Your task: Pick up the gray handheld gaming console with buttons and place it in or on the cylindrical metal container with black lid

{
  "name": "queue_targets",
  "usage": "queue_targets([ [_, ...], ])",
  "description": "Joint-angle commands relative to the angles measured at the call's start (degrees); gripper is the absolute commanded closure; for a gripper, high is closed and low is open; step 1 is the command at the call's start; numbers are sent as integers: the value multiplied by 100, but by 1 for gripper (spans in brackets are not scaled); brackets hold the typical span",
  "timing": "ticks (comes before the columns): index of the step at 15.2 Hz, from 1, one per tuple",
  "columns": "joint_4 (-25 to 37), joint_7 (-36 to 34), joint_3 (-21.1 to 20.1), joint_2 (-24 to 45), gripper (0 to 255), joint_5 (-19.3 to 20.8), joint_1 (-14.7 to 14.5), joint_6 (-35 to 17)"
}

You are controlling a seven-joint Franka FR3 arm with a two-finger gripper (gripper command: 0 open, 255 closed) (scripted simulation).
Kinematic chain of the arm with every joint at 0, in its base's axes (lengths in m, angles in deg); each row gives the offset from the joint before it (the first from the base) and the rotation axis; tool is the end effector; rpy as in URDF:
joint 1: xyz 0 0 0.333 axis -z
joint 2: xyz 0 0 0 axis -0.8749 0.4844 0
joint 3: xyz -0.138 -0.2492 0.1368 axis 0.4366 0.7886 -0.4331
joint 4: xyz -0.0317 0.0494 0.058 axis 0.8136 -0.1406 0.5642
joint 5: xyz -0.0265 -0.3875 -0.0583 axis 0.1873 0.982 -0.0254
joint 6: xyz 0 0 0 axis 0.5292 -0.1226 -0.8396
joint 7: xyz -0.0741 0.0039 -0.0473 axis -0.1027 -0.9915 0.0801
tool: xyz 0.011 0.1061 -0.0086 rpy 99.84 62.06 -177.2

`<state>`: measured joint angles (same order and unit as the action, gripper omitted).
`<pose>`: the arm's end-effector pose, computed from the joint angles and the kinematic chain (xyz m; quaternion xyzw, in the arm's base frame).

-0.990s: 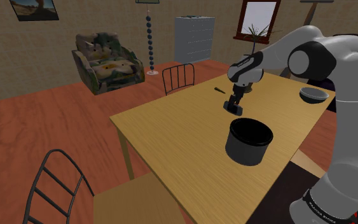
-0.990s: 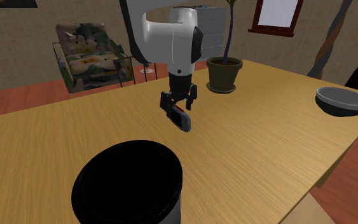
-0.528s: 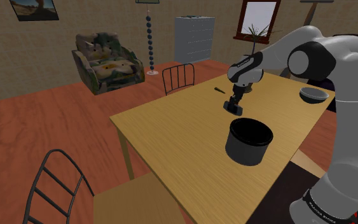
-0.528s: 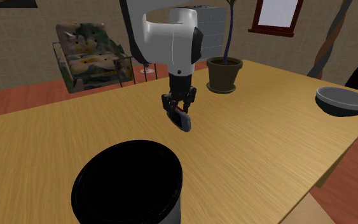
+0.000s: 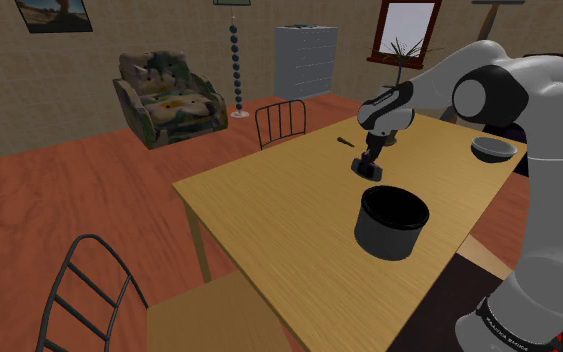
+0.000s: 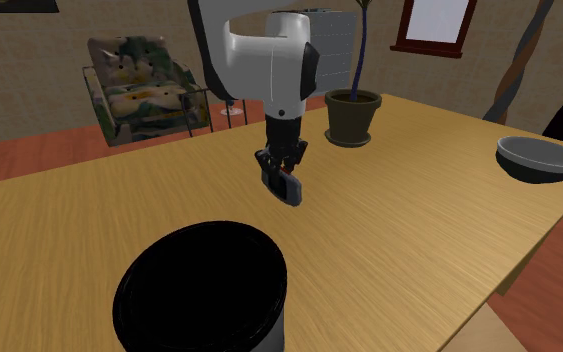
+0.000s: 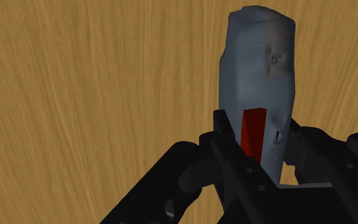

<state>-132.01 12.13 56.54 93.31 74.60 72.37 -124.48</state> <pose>0.5846 -0.2995 0.2845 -0.9984 -0.0523 -0.0179 0.0105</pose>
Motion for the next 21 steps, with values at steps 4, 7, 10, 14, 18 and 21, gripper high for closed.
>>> queue_targets([
  [4,45,-41,38,-126,255,60,-19,171],
  [7,101,-82,70,-251,255,118,-40,346],
  [10,169,-122,100,-368,255,174,-57,526],
  [14,279,-172,134,-513,255,243,-77,771],
  [18,411,-219,163,-642,255,307,-92,1024],
  [21,525,-252,181,-728,255,350,-100,1218],
])
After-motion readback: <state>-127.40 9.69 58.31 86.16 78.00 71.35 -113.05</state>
